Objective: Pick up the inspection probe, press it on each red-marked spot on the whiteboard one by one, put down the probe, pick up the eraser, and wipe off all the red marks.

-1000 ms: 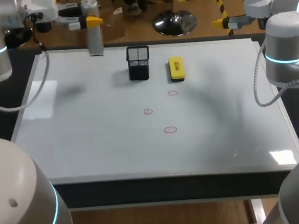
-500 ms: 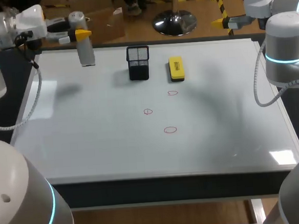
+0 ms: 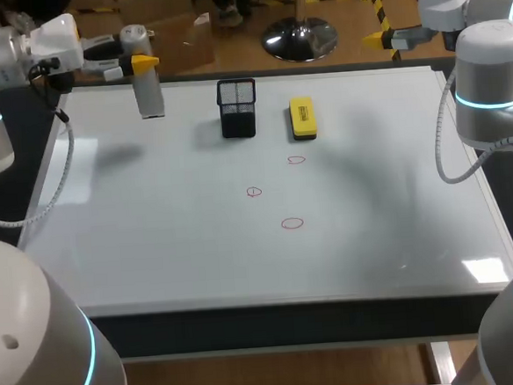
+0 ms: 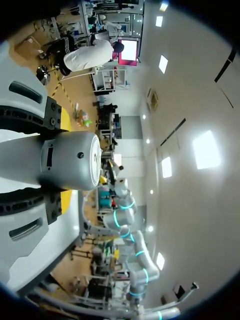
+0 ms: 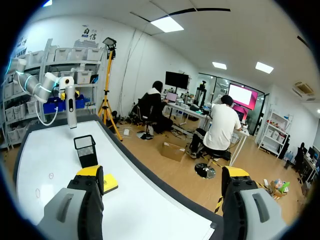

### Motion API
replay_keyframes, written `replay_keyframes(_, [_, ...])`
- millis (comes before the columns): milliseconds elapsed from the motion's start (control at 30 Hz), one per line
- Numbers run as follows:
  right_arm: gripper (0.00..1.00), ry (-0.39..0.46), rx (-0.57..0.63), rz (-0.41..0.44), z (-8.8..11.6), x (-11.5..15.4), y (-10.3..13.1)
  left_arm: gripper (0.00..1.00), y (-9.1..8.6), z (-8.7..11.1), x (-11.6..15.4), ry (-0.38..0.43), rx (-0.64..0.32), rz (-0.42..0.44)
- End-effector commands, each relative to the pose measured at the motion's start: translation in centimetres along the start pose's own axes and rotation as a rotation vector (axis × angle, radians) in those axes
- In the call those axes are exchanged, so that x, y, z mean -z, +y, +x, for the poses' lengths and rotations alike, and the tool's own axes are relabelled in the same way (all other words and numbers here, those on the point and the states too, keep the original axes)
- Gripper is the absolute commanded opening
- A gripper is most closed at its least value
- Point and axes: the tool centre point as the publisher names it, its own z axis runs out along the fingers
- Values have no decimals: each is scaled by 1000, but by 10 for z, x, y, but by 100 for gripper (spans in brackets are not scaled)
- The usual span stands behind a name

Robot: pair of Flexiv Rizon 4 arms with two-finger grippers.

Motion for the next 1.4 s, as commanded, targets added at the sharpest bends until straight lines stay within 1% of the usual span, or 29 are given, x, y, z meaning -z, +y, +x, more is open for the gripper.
replay_keyframes(33, [100,1,0,1,0,0,0,0,-1,0,0,2,-1,0])
replay_keyframes(100, [100,1,0,1,0,0,0,0,-1,0,0,2,-1,0])
replay_keyframes(133, [100,62,16,47,-3,-3,-4,0,-1,0,0,2,-1,0])
replay_keyframes(167, [100,137,23,110,-3,-8,-8,0,-1,0,0,2,-1,0])
replay_keyframes(200, [100,200,38,150,-2,-12,-11,0,-1,0,0,2,-1,0])
replay_keyframes(233, [100,231,51,167,-1,-13,-12,0,-1,0,0,2,-1,0])
replay_keyframes(267, [100,304,73,227,3,-18,-15,0,-1,0,0,2,-1,0])
replay_keyframes(300, [100,357,89,271,6,-21,-19,0,-1,0,0,2,-1,0])
replay_keyframes(333, [100,390,101,300,8,-23,-22,0,-1,0,0,2,-1,0])
replay_keyframes(400, [100,482,145,389,15,-30,-28,0,-1,0,0,2,-1,0])
replay_keyframes(500, [100,603,213,499,26,-39,-38,0,-1,0,0,2,-1,0])
replay_keyframes(567, [100,669,259,556,32,-44,-43,0,-1,0,0,2,-1,0])
replay_keyframes(667, [100,762,353,668,40,-50,-48,0,-1,0,0,2,-1,0])
replay_keyframes(700, [100,800,389,713,42,-53,-50,0,-1,0,0,2,-1,0])
replay_keyframes(733, [100,828,426,779,43,-55,-54,0,-1,0,0,2,-1,0])
replay_keyframes(767, [100,843,459,834,44,-57,-57,0,-1,0,0,2,-1,0])
replay_keyframes(833, [100,899,523,901,46,-62,-60,0,-1,0,0,2,-1,0])
replay_keyframes(967, [100,975,661,1031,47,-72,-65,0,-1,0,0,2,-1,0])
replay_keyframes(1100, [100,1039,762,1090,46,-83,-68,0,-1,0,0,2,-1,0])
replay_keyframes(1167, [100,1051,823,1148,44,-88,-69,0,-1,0,0,2,-1,0])
replay_keyframes(1267, [100,1084,898,1197,42,-95,-68,0,-1,0,0,2,-1,0])
replay_keyframes(1333, [100,1101,921,1201,41,-99,-66,0,-1,0,0,2,-1,0])
replay_keyframes(1400, [100,1091,855,1180,38,-100,-61,0,-1,0,0,2,-1,0])
